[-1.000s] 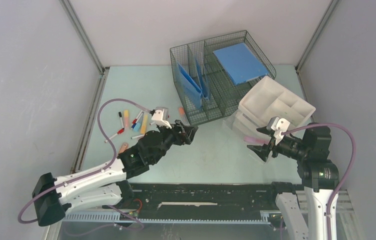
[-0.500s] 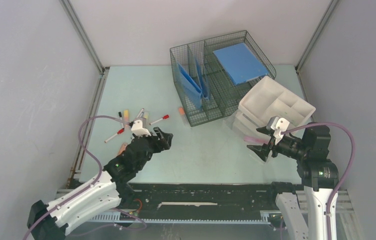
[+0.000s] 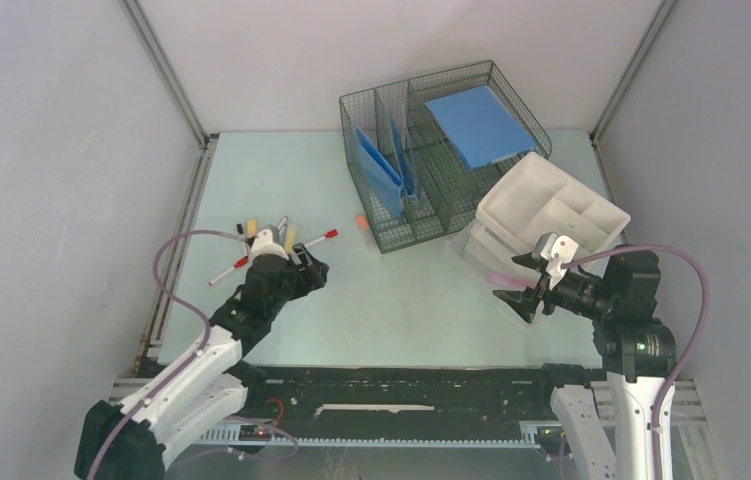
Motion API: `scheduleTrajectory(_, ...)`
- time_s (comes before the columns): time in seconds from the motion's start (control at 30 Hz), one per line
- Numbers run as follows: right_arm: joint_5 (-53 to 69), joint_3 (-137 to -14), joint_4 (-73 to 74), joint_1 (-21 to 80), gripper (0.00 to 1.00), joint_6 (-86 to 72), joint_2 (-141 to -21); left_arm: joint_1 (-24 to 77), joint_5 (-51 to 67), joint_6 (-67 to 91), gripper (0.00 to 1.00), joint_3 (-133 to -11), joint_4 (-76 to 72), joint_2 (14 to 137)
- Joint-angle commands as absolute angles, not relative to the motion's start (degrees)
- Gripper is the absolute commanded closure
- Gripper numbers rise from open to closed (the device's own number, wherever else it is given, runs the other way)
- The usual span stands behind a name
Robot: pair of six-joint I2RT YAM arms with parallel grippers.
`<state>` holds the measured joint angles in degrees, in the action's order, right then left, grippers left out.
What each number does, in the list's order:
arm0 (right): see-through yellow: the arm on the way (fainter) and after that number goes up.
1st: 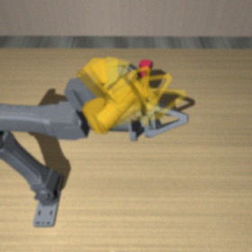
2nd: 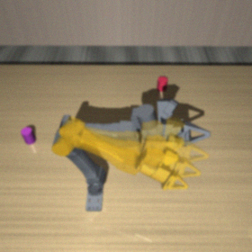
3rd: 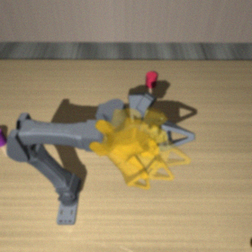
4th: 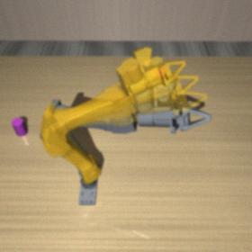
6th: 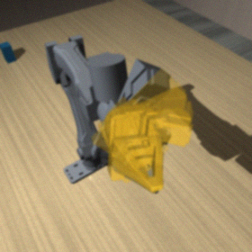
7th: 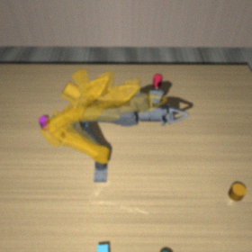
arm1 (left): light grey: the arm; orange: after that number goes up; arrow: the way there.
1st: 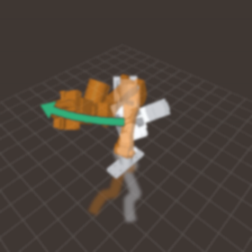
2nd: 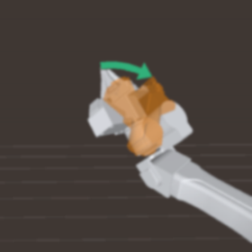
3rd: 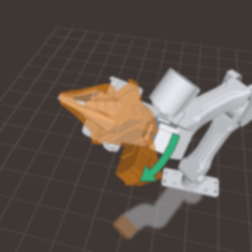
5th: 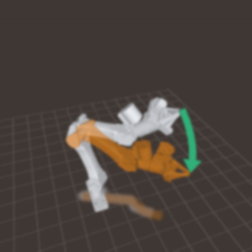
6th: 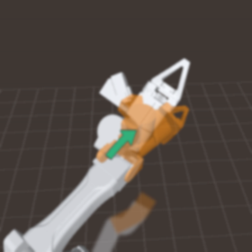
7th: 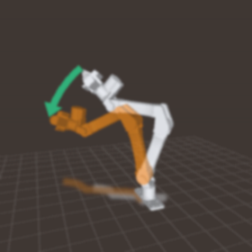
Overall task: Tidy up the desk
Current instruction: Pick up the stationery from the center of the board.
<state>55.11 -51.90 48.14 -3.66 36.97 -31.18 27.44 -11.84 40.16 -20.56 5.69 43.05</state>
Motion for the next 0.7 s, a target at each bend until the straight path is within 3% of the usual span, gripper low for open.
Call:
scheduleTrajectory(0.0, 55.21, -51.87, 47.19, -3.37, 0.24, 36.91, -31.15, 22.16, -8.39, 36.94, 0.19, -27.02, 6.32, 49.68)
scheduleTrajectory(0.3, 54.95, -51.9, 47.12, -3.08, 0.23, 37.0, -30.91, 15.32, -11.18, 31.41, 0.22, -40.66, 12.54, 68.89)
scheduleTrajectory(0.53, 54.19, -51.86, 47.05, -2.57, 0.23, 37.1, -30.8, 13.51, -14.0, 26.97, 0.38, -50.05, 18.99, 81.09)
scheduleTrajectory(0.67, 54.06, -51.85, 47.09, -2.46, 0.23, 37.17, -30.89, 12.53, -15.79, 25.91, 0.38, -52.28, 19.96, 85.76)
